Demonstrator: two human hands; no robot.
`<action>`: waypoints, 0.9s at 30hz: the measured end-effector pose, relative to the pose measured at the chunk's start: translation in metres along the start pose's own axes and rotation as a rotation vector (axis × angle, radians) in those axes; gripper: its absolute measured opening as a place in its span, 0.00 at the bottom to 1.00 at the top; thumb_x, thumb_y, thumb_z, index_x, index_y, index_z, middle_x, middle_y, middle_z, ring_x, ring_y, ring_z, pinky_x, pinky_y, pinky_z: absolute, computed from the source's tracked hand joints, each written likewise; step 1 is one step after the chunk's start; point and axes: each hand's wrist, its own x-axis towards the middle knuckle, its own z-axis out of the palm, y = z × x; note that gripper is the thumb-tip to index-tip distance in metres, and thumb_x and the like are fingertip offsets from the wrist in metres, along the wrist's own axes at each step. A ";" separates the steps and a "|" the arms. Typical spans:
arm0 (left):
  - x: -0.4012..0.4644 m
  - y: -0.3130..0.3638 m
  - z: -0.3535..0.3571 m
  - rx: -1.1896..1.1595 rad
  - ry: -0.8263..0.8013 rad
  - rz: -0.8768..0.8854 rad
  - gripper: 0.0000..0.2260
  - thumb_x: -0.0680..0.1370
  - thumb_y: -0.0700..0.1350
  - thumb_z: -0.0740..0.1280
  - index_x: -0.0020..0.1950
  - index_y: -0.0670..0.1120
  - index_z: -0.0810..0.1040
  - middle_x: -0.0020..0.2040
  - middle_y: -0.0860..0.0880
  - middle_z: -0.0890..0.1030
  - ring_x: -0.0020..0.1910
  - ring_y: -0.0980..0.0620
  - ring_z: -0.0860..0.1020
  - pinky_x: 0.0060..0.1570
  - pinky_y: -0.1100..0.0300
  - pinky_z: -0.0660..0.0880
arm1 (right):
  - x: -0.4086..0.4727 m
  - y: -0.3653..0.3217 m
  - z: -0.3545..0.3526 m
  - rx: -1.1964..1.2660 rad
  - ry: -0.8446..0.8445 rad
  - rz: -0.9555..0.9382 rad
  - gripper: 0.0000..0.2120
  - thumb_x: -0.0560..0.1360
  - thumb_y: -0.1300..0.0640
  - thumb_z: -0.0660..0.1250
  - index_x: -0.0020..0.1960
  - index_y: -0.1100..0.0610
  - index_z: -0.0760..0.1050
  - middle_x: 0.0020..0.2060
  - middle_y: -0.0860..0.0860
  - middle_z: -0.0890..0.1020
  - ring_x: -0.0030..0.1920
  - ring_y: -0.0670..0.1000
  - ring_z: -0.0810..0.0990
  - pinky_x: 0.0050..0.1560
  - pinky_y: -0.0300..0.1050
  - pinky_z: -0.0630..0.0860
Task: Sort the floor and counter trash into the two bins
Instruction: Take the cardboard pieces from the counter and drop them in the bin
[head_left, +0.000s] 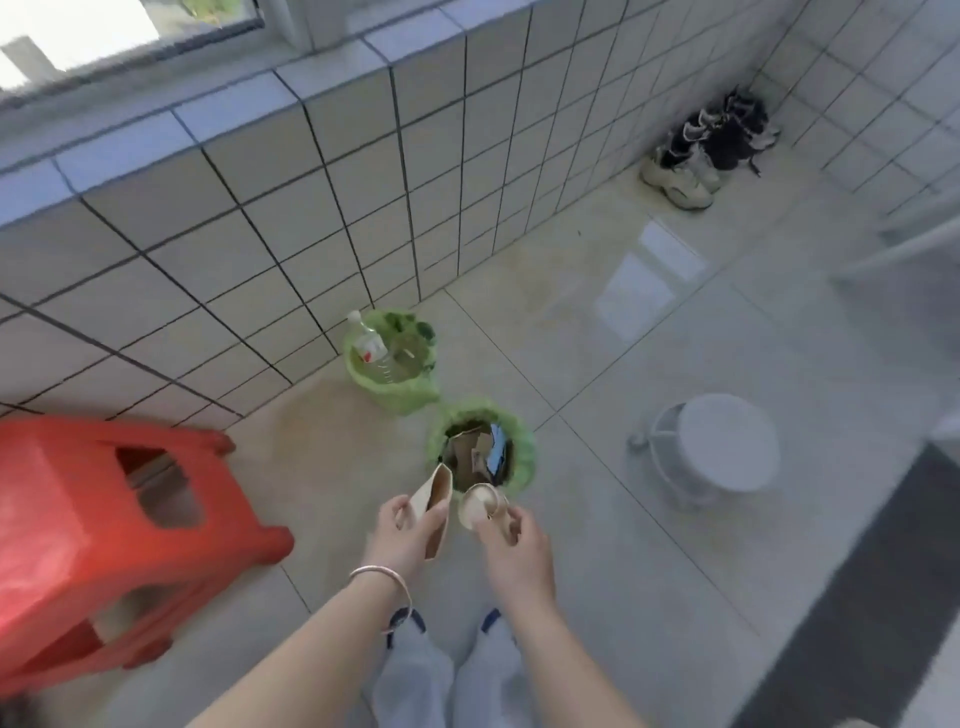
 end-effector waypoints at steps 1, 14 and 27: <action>0.019 -0.001 0.007 0.018 -0.022 -0.016 0.40 0.59 0.63 0.66 0.69 0.52 0.65 0.63 0.46 0.74 0.58 0.46 0.76 0.58 0.51 0.75 | 0.019 0.005 0.004 0.017 -0.002 0.025 0.24 0.71 0.43 0.68 0.63 0.52 0.71 0.59 0.50 0.73 0.52 0.47 0.73 0.56 0.43 0.71; 0.325 -0.051 0.115 -0.115 -0.085 -0.112 0.16 0.74 0.59 0.65 0.59 0.59 0.68 0.61 0.50 0.75 0.59 0.46 0.75 0.49 0.54 0.74 | 0.314 0.091 0.059 0.340 0.087 0.357 0.12 0.76 0.44 0.60 0.54 0.50 0.68 0.49 0.51 0.74 0.54 0.56 0.74 0.64 0.57 0.73; 0.410 -0.087 0.140 -0.177 -0.125 -0.331 0.20 0.80 0.58 0.54 0.67 0.48 0.68 0.60 0.45 0.76 0.53 0.44 0.80 0.45 0.51 0.78 | 0.393 0.131 0.101 0.130 0.105 0.276 0.14 0.79 0.46 0.56 0.55 0.55 0.71 0.44 0.51 0.75 0.49 0.55 0.73 0.51 0.45 0.68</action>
